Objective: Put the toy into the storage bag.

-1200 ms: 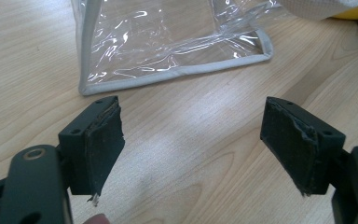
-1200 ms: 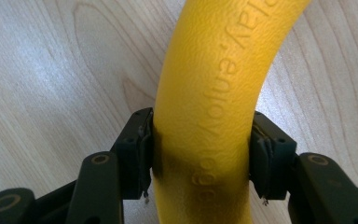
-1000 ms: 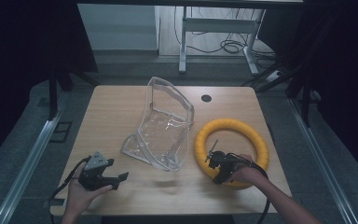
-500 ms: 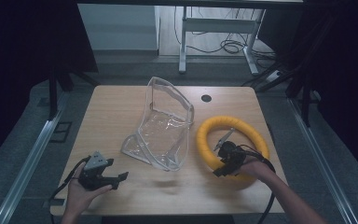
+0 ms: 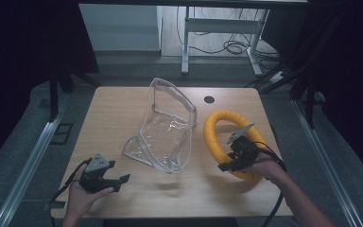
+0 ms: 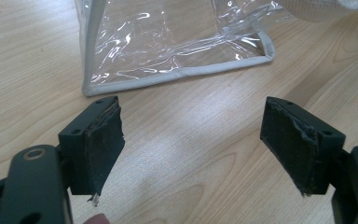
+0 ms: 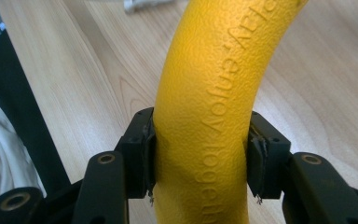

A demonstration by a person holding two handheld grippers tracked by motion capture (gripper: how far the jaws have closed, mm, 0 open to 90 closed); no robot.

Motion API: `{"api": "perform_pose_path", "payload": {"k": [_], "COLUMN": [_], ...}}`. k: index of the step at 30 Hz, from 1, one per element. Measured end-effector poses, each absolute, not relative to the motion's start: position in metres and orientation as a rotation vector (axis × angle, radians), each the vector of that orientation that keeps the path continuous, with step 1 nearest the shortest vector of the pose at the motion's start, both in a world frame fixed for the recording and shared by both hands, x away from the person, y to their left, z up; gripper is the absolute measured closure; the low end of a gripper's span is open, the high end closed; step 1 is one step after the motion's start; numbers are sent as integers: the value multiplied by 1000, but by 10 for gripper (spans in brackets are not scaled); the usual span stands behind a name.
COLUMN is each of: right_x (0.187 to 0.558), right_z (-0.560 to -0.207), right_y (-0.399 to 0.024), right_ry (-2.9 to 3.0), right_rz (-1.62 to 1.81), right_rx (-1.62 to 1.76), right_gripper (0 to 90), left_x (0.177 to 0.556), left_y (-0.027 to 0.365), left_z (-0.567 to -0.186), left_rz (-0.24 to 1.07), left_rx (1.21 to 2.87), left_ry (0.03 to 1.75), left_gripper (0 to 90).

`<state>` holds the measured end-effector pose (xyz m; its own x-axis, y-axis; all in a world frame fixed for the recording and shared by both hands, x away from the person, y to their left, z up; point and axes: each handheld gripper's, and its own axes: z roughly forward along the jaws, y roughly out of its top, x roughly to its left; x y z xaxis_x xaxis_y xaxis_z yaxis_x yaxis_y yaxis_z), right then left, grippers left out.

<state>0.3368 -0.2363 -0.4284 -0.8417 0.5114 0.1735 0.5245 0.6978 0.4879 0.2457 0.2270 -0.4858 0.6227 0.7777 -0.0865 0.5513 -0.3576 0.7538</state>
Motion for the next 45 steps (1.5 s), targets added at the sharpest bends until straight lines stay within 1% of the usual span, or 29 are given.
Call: {"api": "perform_pose_path", "payload": {"k": [23, 45], "right_x": [330, 330], "right_z": [-378, -356], "right_y": [-254, -248], "right_ry": [-2877, -2837], "right_rz": [-1180, -1382], "right_rx": [-928, -897], "right_gripper": [504, 503], "left_x": [246, 246], "left_y": [227, 227], "left_z": [-486, -486], "left_rz": [368, 372], "left_rx": [2060, 2061], "left_ry": [1040, 1038], "left_gripper": [211, 211]}}
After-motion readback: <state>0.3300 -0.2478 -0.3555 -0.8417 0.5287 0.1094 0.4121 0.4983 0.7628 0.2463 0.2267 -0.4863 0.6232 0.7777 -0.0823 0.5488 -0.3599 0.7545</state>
